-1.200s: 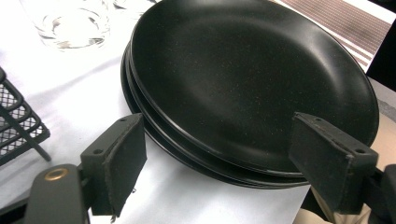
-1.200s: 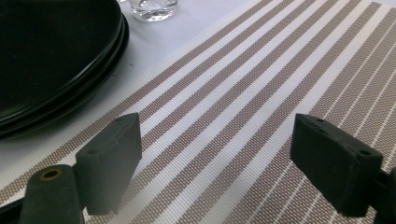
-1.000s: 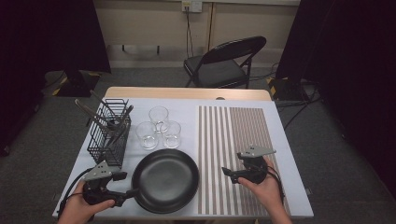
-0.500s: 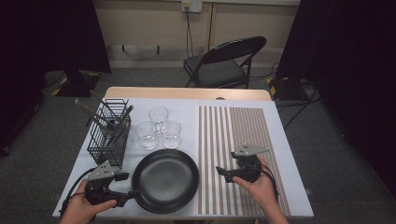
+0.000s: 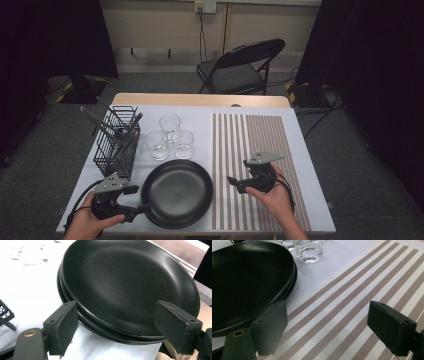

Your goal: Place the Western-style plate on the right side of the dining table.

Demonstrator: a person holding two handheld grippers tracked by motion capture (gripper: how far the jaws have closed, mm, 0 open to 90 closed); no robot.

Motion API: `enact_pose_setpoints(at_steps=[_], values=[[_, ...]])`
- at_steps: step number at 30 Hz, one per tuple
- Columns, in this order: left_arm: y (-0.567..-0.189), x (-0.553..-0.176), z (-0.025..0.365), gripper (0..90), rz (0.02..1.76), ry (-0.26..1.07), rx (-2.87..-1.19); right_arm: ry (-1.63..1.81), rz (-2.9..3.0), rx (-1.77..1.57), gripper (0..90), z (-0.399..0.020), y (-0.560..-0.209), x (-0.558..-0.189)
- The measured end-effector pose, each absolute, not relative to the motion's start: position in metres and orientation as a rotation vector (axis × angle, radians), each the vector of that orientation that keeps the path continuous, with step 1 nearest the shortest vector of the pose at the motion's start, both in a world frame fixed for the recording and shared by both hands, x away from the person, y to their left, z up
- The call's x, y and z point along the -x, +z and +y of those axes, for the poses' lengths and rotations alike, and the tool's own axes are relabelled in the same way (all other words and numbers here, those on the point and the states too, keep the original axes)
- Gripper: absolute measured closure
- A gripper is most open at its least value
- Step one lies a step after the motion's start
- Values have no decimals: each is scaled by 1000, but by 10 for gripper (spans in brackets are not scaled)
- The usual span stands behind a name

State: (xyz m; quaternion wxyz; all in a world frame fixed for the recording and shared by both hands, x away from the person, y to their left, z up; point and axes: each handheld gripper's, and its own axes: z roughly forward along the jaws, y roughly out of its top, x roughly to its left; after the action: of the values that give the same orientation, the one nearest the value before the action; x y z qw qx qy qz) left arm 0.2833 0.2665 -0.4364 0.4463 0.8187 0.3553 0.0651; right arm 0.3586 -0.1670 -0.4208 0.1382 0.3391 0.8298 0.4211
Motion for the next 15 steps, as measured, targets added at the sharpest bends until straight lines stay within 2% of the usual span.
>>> enact_pose_setpoints(at_steps=[15], values=[[-440, -283, 261, 188, 869, 147, -2046, 1229, 2422, -968, 158, -155, -425, -362]])
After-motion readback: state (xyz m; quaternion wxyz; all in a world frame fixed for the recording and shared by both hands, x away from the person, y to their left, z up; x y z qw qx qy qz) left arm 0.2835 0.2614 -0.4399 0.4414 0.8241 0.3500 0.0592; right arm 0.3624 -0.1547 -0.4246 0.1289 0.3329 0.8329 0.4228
